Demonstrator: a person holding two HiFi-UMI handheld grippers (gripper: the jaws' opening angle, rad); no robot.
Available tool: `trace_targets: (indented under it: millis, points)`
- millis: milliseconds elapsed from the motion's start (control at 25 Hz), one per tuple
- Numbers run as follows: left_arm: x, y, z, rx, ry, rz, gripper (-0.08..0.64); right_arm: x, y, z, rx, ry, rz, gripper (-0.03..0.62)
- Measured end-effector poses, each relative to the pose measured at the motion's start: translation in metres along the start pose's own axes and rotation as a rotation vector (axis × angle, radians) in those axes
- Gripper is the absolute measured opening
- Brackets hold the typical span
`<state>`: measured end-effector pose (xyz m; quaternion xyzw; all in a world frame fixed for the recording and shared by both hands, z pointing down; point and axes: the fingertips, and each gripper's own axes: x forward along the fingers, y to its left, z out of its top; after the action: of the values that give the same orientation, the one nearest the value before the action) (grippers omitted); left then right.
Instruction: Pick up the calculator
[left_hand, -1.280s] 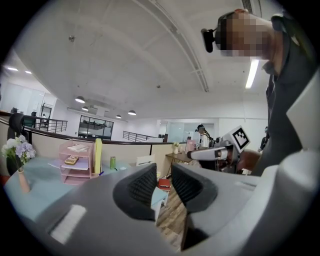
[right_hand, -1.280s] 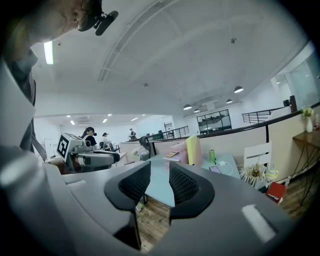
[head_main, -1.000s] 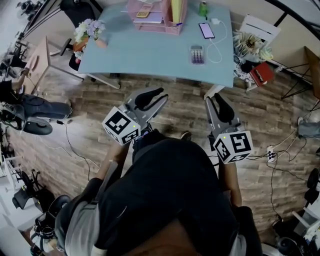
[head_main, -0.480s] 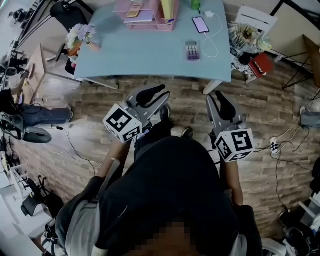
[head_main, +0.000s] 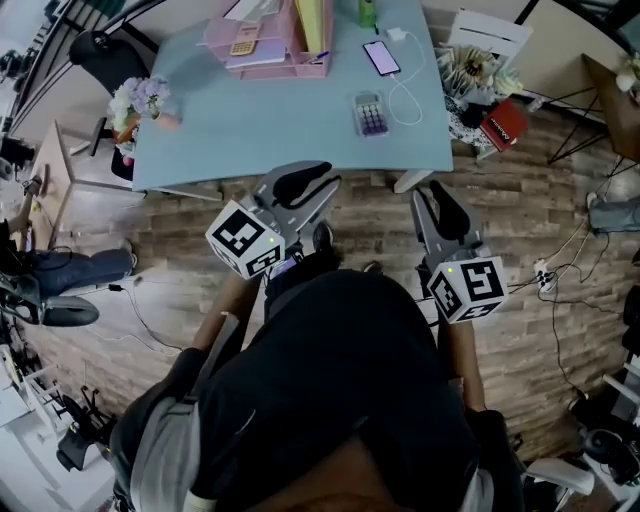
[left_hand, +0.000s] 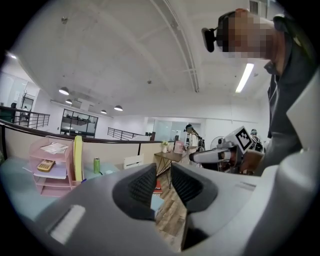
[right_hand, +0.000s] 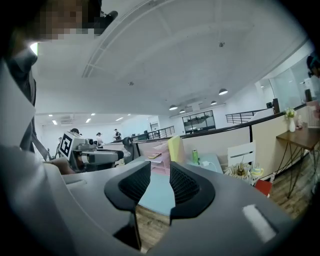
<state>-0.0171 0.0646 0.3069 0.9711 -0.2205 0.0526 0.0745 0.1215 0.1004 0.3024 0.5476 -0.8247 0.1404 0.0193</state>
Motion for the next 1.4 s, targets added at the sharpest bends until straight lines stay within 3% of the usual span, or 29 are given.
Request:
trace_targets:
  millis: [960, 1400]
  points:
    - [0.0, 0.134, 0.001, -0.039, -0.022, -0.164, 0.144, 0.11, 0.028, 0.018, -0.028, 0.027, -0.163, 0.115]
    - [-0.014, 0.169, -0.002, -0.099, -0.072, -0.153, 0.144, 0.138, 0.044, 0.023, -0.068, 0.07, -0.175, 0.115]
